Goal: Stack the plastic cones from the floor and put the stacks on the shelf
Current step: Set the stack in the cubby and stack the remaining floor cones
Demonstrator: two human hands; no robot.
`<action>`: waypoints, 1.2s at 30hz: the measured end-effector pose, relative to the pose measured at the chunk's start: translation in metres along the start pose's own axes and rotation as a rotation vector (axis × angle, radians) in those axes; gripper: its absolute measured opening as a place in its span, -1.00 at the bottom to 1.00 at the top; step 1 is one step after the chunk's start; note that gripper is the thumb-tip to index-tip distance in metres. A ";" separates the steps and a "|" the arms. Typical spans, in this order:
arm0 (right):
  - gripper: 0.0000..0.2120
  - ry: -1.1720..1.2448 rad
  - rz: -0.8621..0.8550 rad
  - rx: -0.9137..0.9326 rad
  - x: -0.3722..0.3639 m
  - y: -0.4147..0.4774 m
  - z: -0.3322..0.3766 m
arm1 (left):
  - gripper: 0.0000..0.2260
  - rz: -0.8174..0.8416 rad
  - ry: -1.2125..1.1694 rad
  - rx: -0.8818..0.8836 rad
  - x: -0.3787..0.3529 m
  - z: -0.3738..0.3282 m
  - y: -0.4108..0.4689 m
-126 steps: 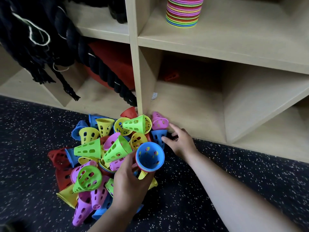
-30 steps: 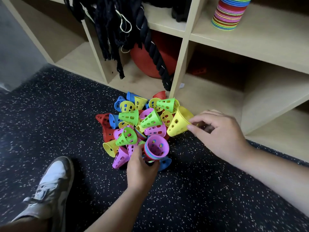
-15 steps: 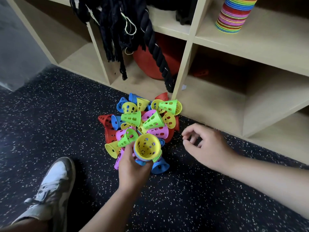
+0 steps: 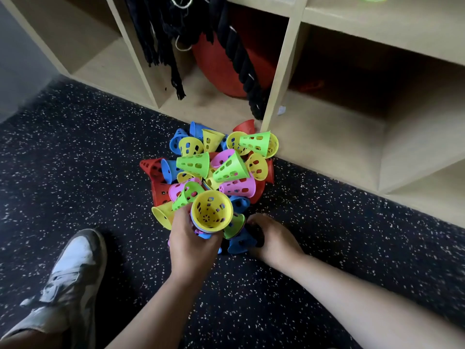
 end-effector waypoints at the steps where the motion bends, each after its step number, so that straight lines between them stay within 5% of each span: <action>1: -0.63 -0.010 -0.024 0.000 0.001 -0.001 -0.001 | -0.45 0.008 0.005 -0.001 -0.001 0.001 0.000; 6: -0.83 0.076 -0.242 -0.058 0.029 -0.007 -0.006 | -0.45 0.026 0.017 -0.015 -0.004 0.000 -0.002; 13: -0.68 0.422 -0.526 -0.152 0.122 -0.006 0.044 | -0.51 0.058 0.042 -0.083 -0.006 -0.014 -0.008; 22: -0.71 0.515 -0.473 0.035 0.114 0.000 0.093 | -0.49 0.087 -0.020 -0.174 -0.012 -0.028 -0.017; 25: -0.84 0.567 -0.661 -0.221 0.104 0.000 0.063 | -0.56 0.065 -0.015 -0.166 -0.009 -0.032 -0.015; 29: -0.88 0.428 -0.338 -0.780 0.045 -0.013 0.029 | -0.52 0.048 0.000 -0.141 -0.009 -0.029 -0.011; 33: -0.75 0.500 -0.173 -0.940 0.009 -0.019 0.033 | -0.52 0.032 0.003 -0.117 -0.009 -0.025 -0.009; 36: -0.87 0.694 -0.178 -1.034 -0.010 -0.015 0.036 | -0.53 0.025 -0.003 -0.112 -0.011 -0.021 -0.007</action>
Point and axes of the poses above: each hand's wrist, its own y-axis towards the middle knuckle, its own x-axis out of the back of the hand, z = x × y, the point moved 5 cm from there along y, towards the middle knuckle, and after that the axes turned 15 degrees about -z, right-handed, at the moved point
